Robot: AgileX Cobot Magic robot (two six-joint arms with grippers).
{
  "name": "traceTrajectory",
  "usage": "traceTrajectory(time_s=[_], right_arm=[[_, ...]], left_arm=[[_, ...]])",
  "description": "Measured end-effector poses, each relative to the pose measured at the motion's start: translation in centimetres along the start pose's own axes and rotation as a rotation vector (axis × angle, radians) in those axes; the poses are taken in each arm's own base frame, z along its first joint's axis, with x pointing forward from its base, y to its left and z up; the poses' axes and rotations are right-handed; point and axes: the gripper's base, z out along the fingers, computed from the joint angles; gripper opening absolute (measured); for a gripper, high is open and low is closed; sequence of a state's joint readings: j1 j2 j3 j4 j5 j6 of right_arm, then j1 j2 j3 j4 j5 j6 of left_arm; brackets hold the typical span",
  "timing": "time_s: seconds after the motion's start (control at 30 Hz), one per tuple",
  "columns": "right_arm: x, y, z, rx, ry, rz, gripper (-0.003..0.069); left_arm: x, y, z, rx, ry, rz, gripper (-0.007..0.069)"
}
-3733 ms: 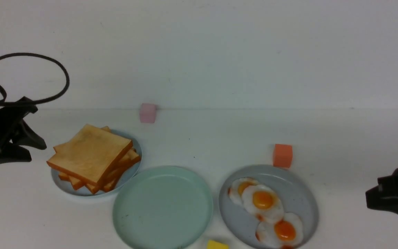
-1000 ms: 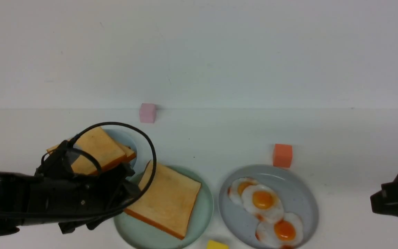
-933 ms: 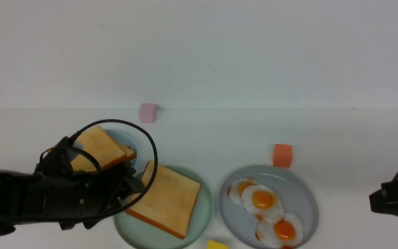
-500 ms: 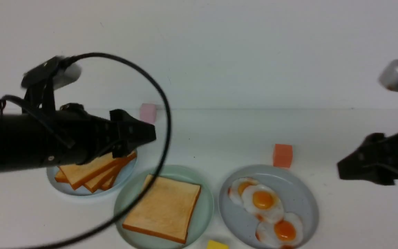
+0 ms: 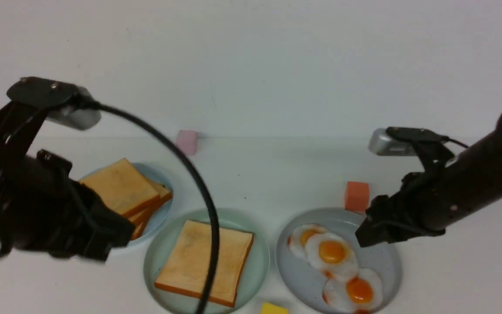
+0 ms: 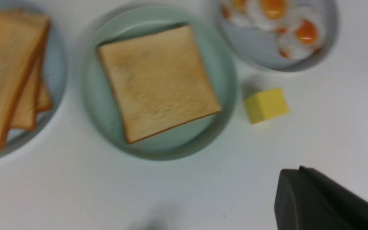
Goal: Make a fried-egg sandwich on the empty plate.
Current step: Use the right arm to grab a fried egg
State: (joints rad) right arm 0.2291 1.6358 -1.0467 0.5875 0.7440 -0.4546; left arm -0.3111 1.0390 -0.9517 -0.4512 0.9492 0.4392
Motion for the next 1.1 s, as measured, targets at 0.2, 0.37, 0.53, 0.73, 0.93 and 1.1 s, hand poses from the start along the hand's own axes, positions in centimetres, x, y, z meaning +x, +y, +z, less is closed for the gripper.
traceTrajectory(time_s=[0.2, 0.37, 0.53, 0.73, 0.93, 1.1], right_arm=[[-1.7, -1.1, 3.1, -0.022, 0.062, 0.019, 0.043], [-3.4, -2.2, 5.1, -0.065, 0.127, 0.007, 0.043], [-4.1, -4.3, 5.6, -0.14, 0.157, -0.005, 0.0408], [-4.2, -6.2, 5.5, -0.227, 0.129, 0.006, 0.037], [-3.6, -6.9, 7.3, -0.256, 0.158, 0.026, 0.0365], [-3.3, -7.2, 8.4, -0.275, 0.169, 0.046, 0.0331]], left_arm=[[1.6, -1.6, -0.1, 0.045, -0.001, 0.079, -0.0013], [1.7, -1.6, 0.0, 0.048, 0.005, 0.079, -0.0013], [1.9, -1.7, 0.0, 0.055, 0.022, 0.075, -0.0013], [2.0, -1.7, 0.0, 0.06, 0.035, 0.066, -0.0013], [2.0, -1.7, 0.0, 0.06, 0.035, 0.063, -0.0013], [2.0, -1.7, 0.0, 0.06, 0.035, 0.063, -0.0013]])
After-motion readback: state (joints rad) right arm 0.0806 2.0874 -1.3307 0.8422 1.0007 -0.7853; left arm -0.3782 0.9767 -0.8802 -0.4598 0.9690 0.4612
